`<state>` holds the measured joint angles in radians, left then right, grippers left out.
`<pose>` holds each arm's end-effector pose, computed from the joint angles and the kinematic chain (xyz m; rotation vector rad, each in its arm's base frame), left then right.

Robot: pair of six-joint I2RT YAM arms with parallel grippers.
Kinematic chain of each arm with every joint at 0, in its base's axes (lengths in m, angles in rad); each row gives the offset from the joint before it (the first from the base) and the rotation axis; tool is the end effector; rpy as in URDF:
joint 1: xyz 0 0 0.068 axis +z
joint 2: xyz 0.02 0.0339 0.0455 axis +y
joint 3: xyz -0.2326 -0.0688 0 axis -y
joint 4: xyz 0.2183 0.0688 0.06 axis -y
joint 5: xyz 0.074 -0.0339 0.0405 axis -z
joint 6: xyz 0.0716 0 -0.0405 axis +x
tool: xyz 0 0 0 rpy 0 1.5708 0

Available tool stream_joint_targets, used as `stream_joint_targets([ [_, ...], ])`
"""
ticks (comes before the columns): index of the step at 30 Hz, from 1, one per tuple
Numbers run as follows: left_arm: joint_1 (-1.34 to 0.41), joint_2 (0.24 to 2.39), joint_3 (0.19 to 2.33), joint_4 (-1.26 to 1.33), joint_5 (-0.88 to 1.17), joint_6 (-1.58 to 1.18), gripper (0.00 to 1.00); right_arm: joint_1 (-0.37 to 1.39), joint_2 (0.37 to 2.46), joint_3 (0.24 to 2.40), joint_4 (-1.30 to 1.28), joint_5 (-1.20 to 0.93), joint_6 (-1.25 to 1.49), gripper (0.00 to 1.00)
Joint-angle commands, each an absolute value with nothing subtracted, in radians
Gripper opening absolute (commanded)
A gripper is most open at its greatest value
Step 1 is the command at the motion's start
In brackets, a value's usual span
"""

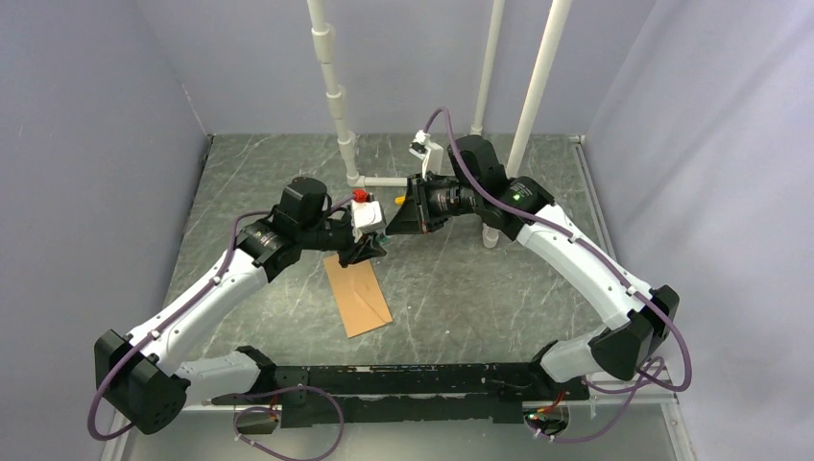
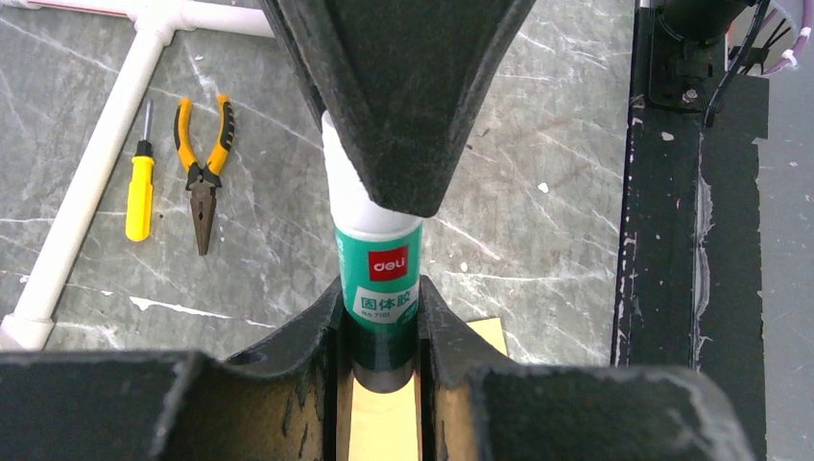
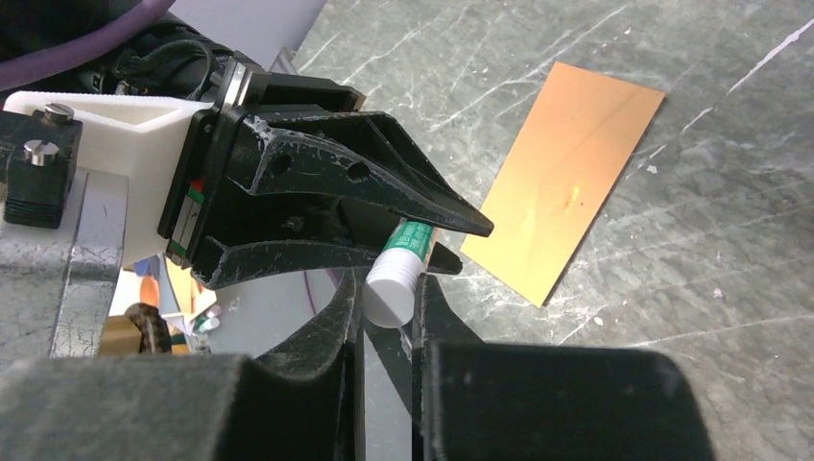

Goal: Place the letter into the envelope and seal it

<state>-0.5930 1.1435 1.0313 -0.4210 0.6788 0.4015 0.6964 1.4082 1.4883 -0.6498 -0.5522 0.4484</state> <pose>0.1896 -0.1820 0.2944 1.3319 1.5936 -0.8267 0.2128 0.2269 0.3475 -0.6349 2.2266 1.2229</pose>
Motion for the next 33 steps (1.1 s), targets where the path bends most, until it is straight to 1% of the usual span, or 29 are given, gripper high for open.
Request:
stream_joint_targets([
  [1, -0.597, 1.133, 1.078, -0.367, 0.673, 0.406, 0.03, 0.7, 1.42, 1.529, -0.672, -0.541, 0.414, 0.0],
  [4, -0.598, 1.129, 1.072, -0.3, 0.591, 0.395, 0.03, 0.732, 1.42, 1.507, -0.674, -0.543, 0.396, 0.0],
  [7, -0.598, 1.14, 1.117, -0.269, 0.538, 0.423, 0.02, 0.776, 1.437, 1.457, -0.677, -0.552, 0.39, 0.0],
  [10, -0.598, 1.149, 1.162, -0.233, 0.52, 0.456, 0.02, 0.818, 1.431, 1.396, -0.655, -0.527, 0.39, 0.0],
  [14, -0.597, 1.181, 1.246, -0.232, 0.504, 0.493, 0.02, 0.832, 1.432, 1.309, -0.611, -0.517, 0.416, 0.0],
  [16, -0.597, 1.181, 1.263, -0.205, 0.516, 0.5, 0.02, 0.841, 1.44, 1.277, -0.602, -0.489, 0.419, 0.0],
  [26, -0.595, 1.155, 1.302, -0.093, 0.551, 0.506, 0.02, 0.892, 1.499, 1.116, -0.476, -0.482, 0.477, 0.0],
  [30, -0.561, 1.137, 1.3, -0.011, 0.594, 0.416, 0.02, 0.903, 1.518, 1.07, -0.428, -0.469, 0.5, 0.0],
  [33, -0.477, 1.121, 1.256, 0.157, 0.687, 0.277, 0.02, 0.921, 1.542, 1.049, -0.391, -0.476, 0.524, 0.0],
])
